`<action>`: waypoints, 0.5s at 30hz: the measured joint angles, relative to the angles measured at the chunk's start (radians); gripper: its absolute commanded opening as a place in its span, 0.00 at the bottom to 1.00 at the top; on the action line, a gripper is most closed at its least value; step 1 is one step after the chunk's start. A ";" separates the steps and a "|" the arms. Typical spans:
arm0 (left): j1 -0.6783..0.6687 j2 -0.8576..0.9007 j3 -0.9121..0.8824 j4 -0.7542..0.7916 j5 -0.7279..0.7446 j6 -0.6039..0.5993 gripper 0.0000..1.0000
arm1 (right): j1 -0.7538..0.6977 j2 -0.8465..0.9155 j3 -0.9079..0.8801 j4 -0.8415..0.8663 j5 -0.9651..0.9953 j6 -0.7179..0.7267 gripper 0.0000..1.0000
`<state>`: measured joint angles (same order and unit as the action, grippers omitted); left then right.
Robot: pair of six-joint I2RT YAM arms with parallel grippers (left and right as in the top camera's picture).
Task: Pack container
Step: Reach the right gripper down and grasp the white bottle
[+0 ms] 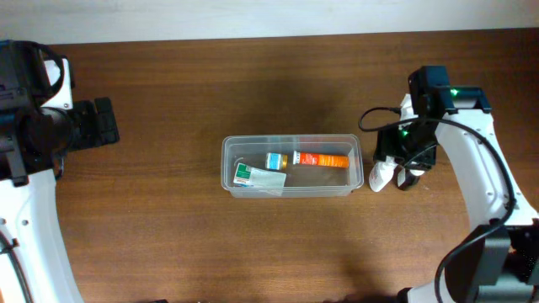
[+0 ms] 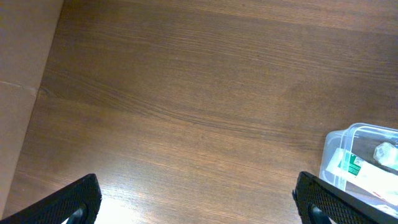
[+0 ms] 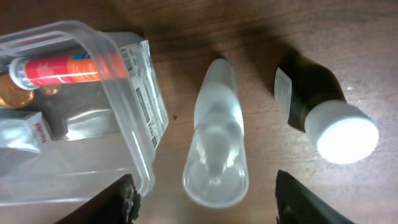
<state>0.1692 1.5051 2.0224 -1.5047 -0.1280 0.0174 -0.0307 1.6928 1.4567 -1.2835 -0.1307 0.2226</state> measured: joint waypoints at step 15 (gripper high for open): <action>0.000 0.000 0.000 0.000 0.000 0.000 1.00 | 0.000 0.029 0.000 0.025 0.004 0.022 0.42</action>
<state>0.1692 1.5051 2.0224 -1.5047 -0.1280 0.0174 -0.0307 1.7218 1.4563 -1.2587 -0.1268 0.2443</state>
